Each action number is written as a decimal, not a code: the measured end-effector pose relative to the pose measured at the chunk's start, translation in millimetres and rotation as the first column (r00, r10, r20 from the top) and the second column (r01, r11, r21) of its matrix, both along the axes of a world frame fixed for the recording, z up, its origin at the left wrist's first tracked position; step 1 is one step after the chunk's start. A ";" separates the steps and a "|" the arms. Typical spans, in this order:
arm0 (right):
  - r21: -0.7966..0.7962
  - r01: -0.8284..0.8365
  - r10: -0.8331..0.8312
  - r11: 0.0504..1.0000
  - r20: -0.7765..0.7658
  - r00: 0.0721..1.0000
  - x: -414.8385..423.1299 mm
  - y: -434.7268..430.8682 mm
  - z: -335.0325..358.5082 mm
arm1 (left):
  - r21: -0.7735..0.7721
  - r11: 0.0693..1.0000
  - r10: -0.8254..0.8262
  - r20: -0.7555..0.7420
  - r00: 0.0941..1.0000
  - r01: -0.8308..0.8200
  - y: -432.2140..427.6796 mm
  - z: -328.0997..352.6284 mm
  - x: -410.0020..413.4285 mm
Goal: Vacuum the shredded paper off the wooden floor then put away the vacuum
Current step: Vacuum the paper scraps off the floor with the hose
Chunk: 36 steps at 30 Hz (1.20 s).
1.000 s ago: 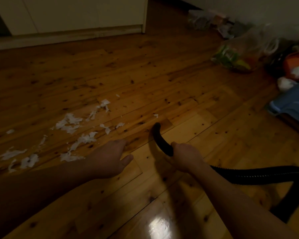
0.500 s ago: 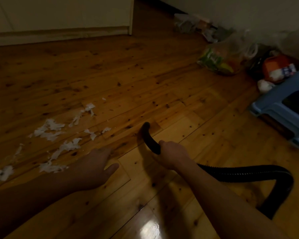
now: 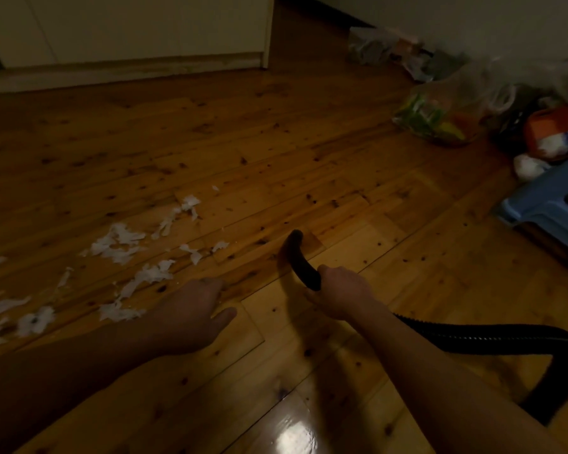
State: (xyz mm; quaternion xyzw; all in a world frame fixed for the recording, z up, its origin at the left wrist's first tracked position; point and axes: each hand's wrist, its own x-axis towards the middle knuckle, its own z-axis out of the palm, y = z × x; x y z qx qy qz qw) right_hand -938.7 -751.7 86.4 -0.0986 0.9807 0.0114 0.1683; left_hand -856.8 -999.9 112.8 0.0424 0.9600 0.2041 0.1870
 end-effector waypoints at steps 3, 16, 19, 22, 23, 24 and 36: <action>-0.006 0.004 -0.004 1.000 0.007 1.000 0.7 -0.6 1.6 | -0.013 1.000 -0.008 0.021 1.000 0.008 -1.6 2.0 1.0; -0.057 -0.099 0.100 0.993 0.019 0.995 45.2 -14.0 4.3 | -0.152 0.983 -0.073 0.179 0.981 0.101 -29.7 8.0 29.8; -0.092 -0.109 0.113 0.990 0.040 0.993 50.2 -18.8 5.8 | -0.158 0.982 -0.069 0.198 0.978 0.102 -36.6 10.7 37.0; -0.123 -0.126 0.134 0.984 0.057 0.989 49.2 -27.9 8.6 | -0.189 0.977 -0.067 0.169 0.983 0.099 -40.0 18.2 38.2; -0.128 -0.127 0.136 0.984 0.064 0.989 48.5 -30.4 9.0 | -0.193 0.977 -0.065 0.157 0.986 0.095 -40.3 21.0 37.5; -0.132 -0.127 0.137 0.983 0.067 0.988 47.8 -32.8 8.8 | -0.191 0.978 -0.060 0.140 0.988 0.086 -40.5 24.1 36.6; -0.163 -0.160 0.169 0.974 0.043 0.985 48.0 -61.8 7.4 | -0.268 0.962 -0.020 0.088 0.996 0.043 -58.5 52.0 44.1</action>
